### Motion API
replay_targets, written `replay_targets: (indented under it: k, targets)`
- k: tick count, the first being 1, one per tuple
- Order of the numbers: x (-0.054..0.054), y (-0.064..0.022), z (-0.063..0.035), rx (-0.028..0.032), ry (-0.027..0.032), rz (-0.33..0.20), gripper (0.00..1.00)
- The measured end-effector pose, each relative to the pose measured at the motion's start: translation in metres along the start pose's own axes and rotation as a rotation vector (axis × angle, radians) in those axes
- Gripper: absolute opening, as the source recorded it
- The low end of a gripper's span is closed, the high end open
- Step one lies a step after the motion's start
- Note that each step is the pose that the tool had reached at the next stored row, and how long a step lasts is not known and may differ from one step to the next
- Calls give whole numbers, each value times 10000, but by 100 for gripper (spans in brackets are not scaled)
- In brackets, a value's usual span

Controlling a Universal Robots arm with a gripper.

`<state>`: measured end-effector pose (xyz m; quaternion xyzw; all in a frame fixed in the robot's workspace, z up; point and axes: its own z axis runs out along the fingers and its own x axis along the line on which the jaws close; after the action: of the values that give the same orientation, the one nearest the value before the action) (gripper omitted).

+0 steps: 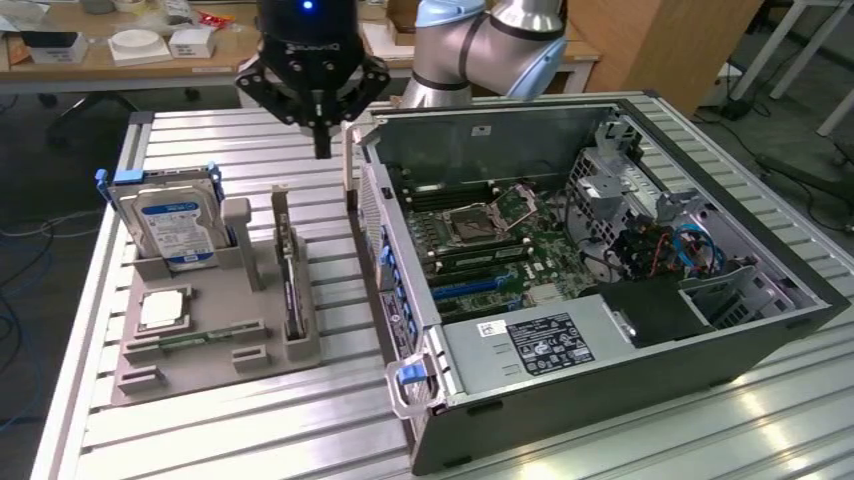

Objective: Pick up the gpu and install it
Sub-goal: 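Reach for the gpu, then pick up the gpu and move the gpu toward the slot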

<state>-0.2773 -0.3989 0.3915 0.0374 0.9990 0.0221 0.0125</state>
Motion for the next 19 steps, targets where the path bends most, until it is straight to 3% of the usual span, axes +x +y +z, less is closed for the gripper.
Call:
replay_targets:
  k: [11,19]
  targets:
    - [453,-34,-1,0,4,0,10]
    - [483,-36,-1,0,5,0,10]
